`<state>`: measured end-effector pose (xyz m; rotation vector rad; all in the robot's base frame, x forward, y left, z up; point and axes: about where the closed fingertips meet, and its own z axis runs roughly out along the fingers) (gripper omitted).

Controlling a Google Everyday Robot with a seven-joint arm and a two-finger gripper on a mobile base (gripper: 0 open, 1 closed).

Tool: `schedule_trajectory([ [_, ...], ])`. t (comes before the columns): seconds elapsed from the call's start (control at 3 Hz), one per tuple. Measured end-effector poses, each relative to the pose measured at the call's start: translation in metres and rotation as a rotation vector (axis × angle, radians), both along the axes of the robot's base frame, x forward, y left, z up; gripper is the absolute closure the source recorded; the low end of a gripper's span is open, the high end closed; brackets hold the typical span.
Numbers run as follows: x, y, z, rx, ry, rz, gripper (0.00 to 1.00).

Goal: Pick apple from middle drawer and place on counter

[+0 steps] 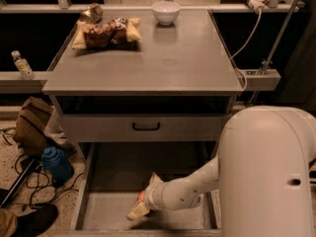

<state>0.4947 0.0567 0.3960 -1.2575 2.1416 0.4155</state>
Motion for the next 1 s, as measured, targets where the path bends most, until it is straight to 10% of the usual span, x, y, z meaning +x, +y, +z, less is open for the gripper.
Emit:
schedule_trajectory([
  [0.67, -0.0115, 0.0123, -0.0096, 0.010, -0.061, 0.026, 0.00],
  [1.0, -0.0115, 0.0123, -0.0096, 0.010, -0.061, 0.026, 0.18],
])
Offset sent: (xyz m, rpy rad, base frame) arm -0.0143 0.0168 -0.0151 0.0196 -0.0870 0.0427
